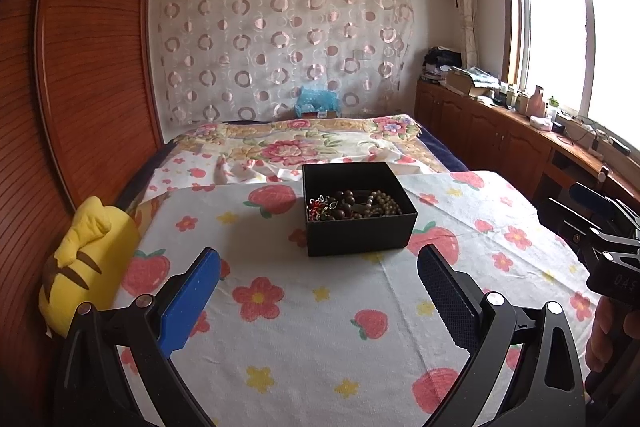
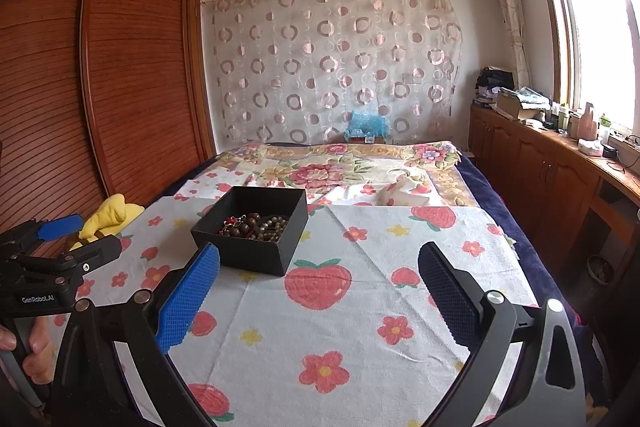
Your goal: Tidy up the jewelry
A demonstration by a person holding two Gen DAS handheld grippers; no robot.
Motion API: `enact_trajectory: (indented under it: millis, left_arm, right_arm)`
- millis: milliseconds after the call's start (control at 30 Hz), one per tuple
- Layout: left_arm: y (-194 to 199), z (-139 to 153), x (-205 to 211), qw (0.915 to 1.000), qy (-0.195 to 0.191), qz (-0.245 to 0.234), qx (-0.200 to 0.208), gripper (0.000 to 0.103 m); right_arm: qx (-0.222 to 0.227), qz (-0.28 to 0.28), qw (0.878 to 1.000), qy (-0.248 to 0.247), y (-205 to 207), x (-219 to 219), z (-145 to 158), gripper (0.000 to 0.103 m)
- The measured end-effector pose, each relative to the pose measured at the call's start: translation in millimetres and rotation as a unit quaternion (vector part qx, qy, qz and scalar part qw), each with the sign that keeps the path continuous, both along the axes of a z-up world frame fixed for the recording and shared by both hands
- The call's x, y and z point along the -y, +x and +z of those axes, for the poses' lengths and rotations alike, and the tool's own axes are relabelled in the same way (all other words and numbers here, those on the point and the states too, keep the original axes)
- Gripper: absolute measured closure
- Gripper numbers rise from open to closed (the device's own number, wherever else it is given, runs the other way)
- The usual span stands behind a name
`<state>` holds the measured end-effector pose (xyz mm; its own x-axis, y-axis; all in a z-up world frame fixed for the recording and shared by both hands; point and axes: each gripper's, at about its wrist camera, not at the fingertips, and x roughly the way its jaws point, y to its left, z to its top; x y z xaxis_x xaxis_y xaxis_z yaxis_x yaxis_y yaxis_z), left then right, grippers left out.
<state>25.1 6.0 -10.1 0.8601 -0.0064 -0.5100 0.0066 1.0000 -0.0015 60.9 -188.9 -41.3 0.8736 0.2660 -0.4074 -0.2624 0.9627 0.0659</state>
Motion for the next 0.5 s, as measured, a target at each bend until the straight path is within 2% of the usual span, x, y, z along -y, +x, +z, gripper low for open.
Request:
enact_trajectory:
  millis: [500]
  left_arm:
    - [-0.1, -0.3, -0.3, 1.0, 0.0, -0.001, 0.0, 0.008]
  right_arm:
    - [0.0, 0.0, 1.0, 0.001, -0.3, -0.3, 0.7, 0.003]
